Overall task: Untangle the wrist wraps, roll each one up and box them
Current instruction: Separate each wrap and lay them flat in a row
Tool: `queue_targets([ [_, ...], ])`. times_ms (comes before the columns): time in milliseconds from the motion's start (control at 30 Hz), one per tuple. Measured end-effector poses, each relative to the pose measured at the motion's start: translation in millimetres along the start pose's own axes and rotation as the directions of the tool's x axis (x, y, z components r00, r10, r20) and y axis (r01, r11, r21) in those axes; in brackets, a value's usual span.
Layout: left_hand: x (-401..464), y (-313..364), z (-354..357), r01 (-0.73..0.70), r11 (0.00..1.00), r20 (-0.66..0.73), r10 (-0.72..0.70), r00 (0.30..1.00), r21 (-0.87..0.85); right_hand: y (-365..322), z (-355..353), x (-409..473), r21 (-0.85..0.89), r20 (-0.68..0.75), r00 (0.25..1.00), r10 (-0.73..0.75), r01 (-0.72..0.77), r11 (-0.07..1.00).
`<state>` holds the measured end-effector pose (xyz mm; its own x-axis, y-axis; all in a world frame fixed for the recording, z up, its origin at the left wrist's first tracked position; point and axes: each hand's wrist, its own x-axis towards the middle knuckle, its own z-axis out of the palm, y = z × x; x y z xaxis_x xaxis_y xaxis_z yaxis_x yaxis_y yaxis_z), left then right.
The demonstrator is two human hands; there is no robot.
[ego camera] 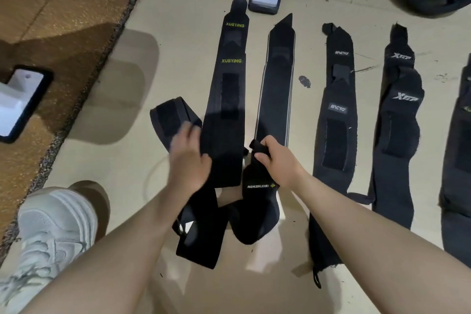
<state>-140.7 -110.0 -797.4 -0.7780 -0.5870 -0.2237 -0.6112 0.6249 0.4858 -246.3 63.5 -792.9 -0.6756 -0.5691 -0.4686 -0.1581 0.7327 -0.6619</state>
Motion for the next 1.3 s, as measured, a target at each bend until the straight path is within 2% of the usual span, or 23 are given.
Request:
queue_targets([
  [33,-9.7,15.8,-0.2,-0.023,0.994,0.145,0.038,0.989,-0.107,-2.7,1.6,-2.0,0.036,0.003,1.0,0.001,-0.001,0.999],
  [100,-26.9,42.0,0.7,0.194,0.916,0.466,-0.009,0.885,-0.352,-7.9,3.7,-6.9,0.129,-0.009,1.0,0.01,-0.009,0.992],
  [133,-32.2,49.3,3.1,0.296,0.864,0.539,-0.035,0.842,-0.407,-11.0,3.9,-9.8,0.186,-0.016,1.0,0.002,0.001,0.982],
  [267,-50.0,61.5,6.2,0.227,0.927,0.457,-0.069,0.887,-0.3,-25.6,-2.5,-25.8,0.39,0.014,0.999,-0.035,0.026,0.921],
  [367,-59.6,60.7,1.5,0.263,0.93,0.479,-0.114,0.871,-0.256,-15.5,1.2,-29.4,0.469,0.041,0.995,0.096,-0.104,0.877],
  [433,-58.3,55.7,-1.9,0.31,0.916,0.499,-0.15,0.853,-0.254,-4.8,1.8,-33.1,0.34,-0.003,0.979,0.203,-0.19,0.921],
  [500,-55.8,48.5,0.0,0.435,0.841,0.552,-0.206,0.808,-0.322,9.2,7.9,-37.8,0.248,0.101,0.974,0.204,-0.223,0.943],
  [567,-56.6,41.1,3.3,0.529,0.761,0.621,-0.217,0.753,-0.376,20.1,16.3,-40.4,0.081,0.202,0.969,0.141,-0.16,0.984],
  [667,-52.6,29.4,8.6,0.587,0.74,0.667,-0.259,0.699,-0.329,30.4,27.2,-36.5,-0.084,0.237,0.949,0.208,-0.193,0.978],
  [700,-49.1,27.5,9.5,0.607,0.755,0.671,-0.317,0.67,-0.249,34.9,33.7,-34.8,-0.26,0.268,0.938,0.222,-0.151,0.954],
  [767,-51.8,18.4,0.5,0.555,0.828,0.703,-0.344,0.622,-0.086,39.6,44.7,-38.7,-0.577,0.279,0.902,0.329,-0.117,0.808],
  [833,-50.4,17.3,-8.9,0.518,0.854,0.739,-0.32,0.593,-0.046,37.5,48.0,-46.5,-0.676,0.248,0.881,0.402,-0.14,0.723],
  [867,-51.3,20.9,-18.7,0.438,0.899,0.745,-0.293,0.599,0.002,32.2,45.5,-49.1,-0.665,0.218,0.881,0.42,-0.182,0.725],
  [933,-42.4,28.0,-25.0,0.331,0.942,0.738,-0.255,0.625,0.045,23.9,40.9,-47.7,-0.551,0.091,0.925,0.37,-0.263,0.792],
  [967,-41.2,29.9,-30.8,0.391,0.92,0.777,-0.226,0.587,-0.028,17.0,39.1,-47.6,-0.394,-0.015,0.948,0.318,-0.298,0.87],
  [1000,-43.3,30.0,-36.7,0.485,0.863,0.773,-0.209,0.599,-0.142,6.0,37.1,-50.9,-0.166,-0.071,0.953,0.294,-0.302,0.939],
  [1033,-45.5,26.8,-39.0,0.512,0.811,0.731,-0.163,0.663,-0.283,-5.7,35.6,-56.1,0.107,-0.023,0.961,0.276,-0.272,0.956],
  [1067,-48.5,22.1,-37.5,0.446,0.811,0.653,-0.106,0.75,-0.38,-16.8,34.9,-64.3,0.389,0.1,0.963,0.25,-0.269,0.881],
  [1100,-55.0,20.6,-34.8,0.344,0.845,0.566,-0.06,0.822,-0.41,-23.4,35.1,-72.1,0.613,0.258,0.944,0.204,-0.323,0.721],
  [1133,-61.7,18.4,-29.2,0.231,0.88,0.474,-0.008,0.88,-0.416,-28.5,32.8,-80.6,0.716,0.366,0.914,0.175,-0.397,0.574],
  [1200,-67.1,15.4,-17.4,0.122,0.891,0.351,0.045,0.935,-0.438,-31.0,34.3,-94.0,0.762,0.421,0.894,0.152,-0.44,0.475],
  [1233,-65.7,14.7,-12.4,0.119,0.889,0.313,0.028,0.949,-0.442,-28.8,39.4,-96.5,0.766,0.403,0.903,0.152,-0.423,0.484],
  [1300,-55.9,-0.9,-1.9,0.15,0.91,0.183,-0.084,0.979,-0.386,-30.5,49.7,-100.7,0.691,0.305,0.922,0.24,-0.387,0.61],
])
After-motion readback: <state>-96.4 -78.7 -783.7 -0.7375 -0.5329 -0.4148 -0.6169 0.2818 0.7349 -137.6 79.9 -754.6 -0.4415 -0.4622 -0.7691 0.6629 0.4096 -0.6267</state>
